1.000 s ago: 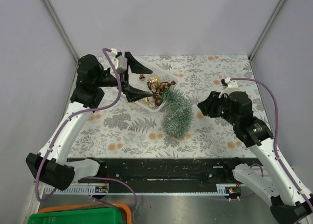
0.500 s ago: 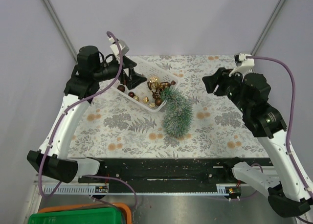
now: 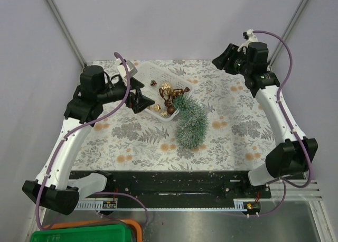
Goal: Decorate the small christmas tree
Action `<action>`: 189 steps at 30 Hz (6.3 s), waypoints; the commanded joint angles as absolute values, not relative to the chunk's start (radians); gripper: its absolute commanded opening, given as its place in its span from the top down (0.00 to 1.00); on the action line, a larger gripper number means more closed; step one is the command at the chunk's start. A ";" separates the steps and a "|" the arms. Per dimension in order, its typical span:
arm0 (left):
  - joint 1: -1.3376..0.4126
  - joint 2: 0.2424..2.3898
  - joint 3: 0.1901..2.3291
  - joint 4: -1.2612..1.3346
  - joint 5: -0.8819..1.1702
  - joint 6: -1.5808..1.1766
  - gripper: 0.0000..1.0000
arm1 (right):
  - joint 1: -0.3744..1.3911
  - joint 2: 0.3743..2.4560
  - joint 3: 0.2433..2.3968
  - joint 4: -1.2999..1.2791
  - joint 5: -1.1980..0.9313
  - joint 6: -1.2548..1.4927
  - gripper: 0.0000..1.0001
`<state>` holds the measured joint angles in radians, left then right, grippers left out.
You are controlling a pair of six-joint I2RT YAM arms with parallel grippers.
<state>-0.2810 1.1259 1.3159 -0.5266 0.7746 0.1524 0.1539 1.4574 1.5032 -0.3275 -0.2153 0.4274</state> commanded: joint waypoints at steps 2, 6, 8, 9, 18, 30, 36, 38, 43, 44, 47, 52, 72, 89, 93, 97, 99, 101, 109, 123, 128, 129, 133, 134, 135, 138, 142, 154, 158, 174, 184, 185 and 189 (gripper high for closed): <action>-0.279 1.114 1.321 -0.508 0.781 0.161 0.01 | 0.160 1.513 1.525 -0.236 -0.601 0.491 0.50; -0.281 1.114 1.322 -0.491 0.772 0.178 0.01 | 0.160 1.465 1.408 -0.212 -0.696 0.456 0.58; -0.279 1.115 1.324 -0.476 0.765 0.169 0.01 | 0.160 1.428 1.365 -0.216 -0.729 0.442 0.61; -0.279 1.114 1.325 -0.474 0.767 0.167 0.01 | 0.160 1.407 1.338 -0.219 -0.729 0.437 0.64; -0.281 1.115 1.325 -0.471 0.709 0.153 0.01 | 0.160 1.119 1.088 -0.262 -0.707 0.462 0.70; -0.284 1.138 1.351 -0.426 0.710 0.061 0.01 | 0.173 0.885 0.974 -0.351 -0.730 0.561 0.75; -0.291 1.143 1.355 -0.410 0.729 0.028 0.01 | 0.302 0.810 0.927 -0.376 -0.516 0.693 0.80; -0.299 1.143 1.355 -0.405 0.752 0.014 0.01 | 0.388 0.802 0.919 -0.382 -0.401 0.738 0.82; -0.328 1.146 1.350 -0.405 0.767 0.005 0.01 | 0.475 0.804 0.914 -0.428 -0.166 0.892 0.90; -0.331 1.146 1.348 -0.402 0.765 -0.024 0.01 | 0.479 0.796 0.910 -0.437 -0.140 0.935 0.91; -0.334 1.149 1.348 -0.399 0.782 -0.040 0.01 | 0.503 0.759 0.899 -0.477 -0.019 0.994 0.87; -0.376 1.170 1.341 -0.399 0.773 -0.044 0.01 | 0.515 0.683 0.865 -0.542 0.190 1.127 0.77; -0.408 1.520 1.563 -0.517 0.330 -0.112 0.01 | 0.670 0.865 0.989 -0.754 0.406 1.074 0.58; -0.482 1.842 1.566 -0.224 0.337 -0.195 0.50 | 0.670 0.719 1.100 -0.858 0.727 0.842 0.48; -0.483 1.907 1.592 -0.187 0.319 -0.190 0.59 | 0.670 0.732 1.106 -0.857 0.736 0.824 0.48; -0.483 1.947 1.598 -0.184 0.337 -0.193 0.60 | 0.670 0.742 1.120 -0.851 0.745 0.802 0.48; -0.482 1.951 1.591 -0.189 0.344 -0.190 0.58 | 0.669 0.742 1.124 -0.842 0.746 0.795 0.48; -0.483 1.944 1.571 -0.189 0.345 -0.175 0.55 | 0.670 0.744 1.123 -0.836 0.741 0.787 0.48; -0.483 1.925 1.512 -0.176 0.333 -0.127 0.61 | 0.670 0.741 1.121 -0.822 0.727 0.782 0.49; -0.489 1.842 1.563 -0.264 0.353 -0.054 1.00 | 0.669 0.701 1.127 -0.808 0.719 0.767 0.54; -0.488 1.770 1.566 -0.302 0.373 -0.023 1.00 | 0.669 0.686 1.123 -0.798 0.709 0.762 0.58; -0.489 1.758 1.566 -0.308 0.377 -0.021 1.00 | 0.670 0.684 1.121 -0.796 0.707 0.762 0.58; -0.488 1.714 1.546 -0.327 0.388 -0.006 1.00 | 0.670 0.673 1.118 -0.796 0.700 0.762 0.58; -0.489 1.710 1.531 -0.328 0.387 0.024 1.00 | 0.670 0.667 1.115 -0.798 0.698 0.762 0.58; -0.489 1.713 1.520 -0.333 0.380 0.026 0.88 | 0.669 0.664 1.114 -0.796 0.698 0.762 0.58; -0.500 1.765 1.526 -0.388 0.356 0.063 0.29 | 0.670 0.658 1.104 -0.796 0.693 0.761 0.57; -0.506 1.848 1.546 -0.402 0.315 0.092 0.25 | 0.670 0.663 1.094 -0.787 0.692 0.758 0.55; -0.506 1.933 1.523 -0.402 0.224 0.201 0.54 | 0.669 0.703 1.042 -0.709 0.643 0.744 0.46; -0.505 1.925 1.503 -0.399 0.222 0.210 0.78 | 0.670 0.704 0.925 -0.583 0.517 0.745 0.42; -0.506 1.718 1.562 -0.541 0.388 0.109 1.00 | 0.670 0.885 0.736 -0.113 0.591 0.564 0.56; -0.503 1.559 1.661 -0.701 0.485 0.138 1.00 | 0.669 0.658 0.722 -0.322 0.687 0.635 1.00; -0.503 1.546 1.678 -0.713 0.495 0.140 1.00 | 0.669 0.620 0.726 -0.359 0.686 0.647 1.00; -0.502 1.500 1.735 -0.765 0.554 0.138 1.00 | 0.669 0.548 0.742 -0.509 0.654 0.712 1.00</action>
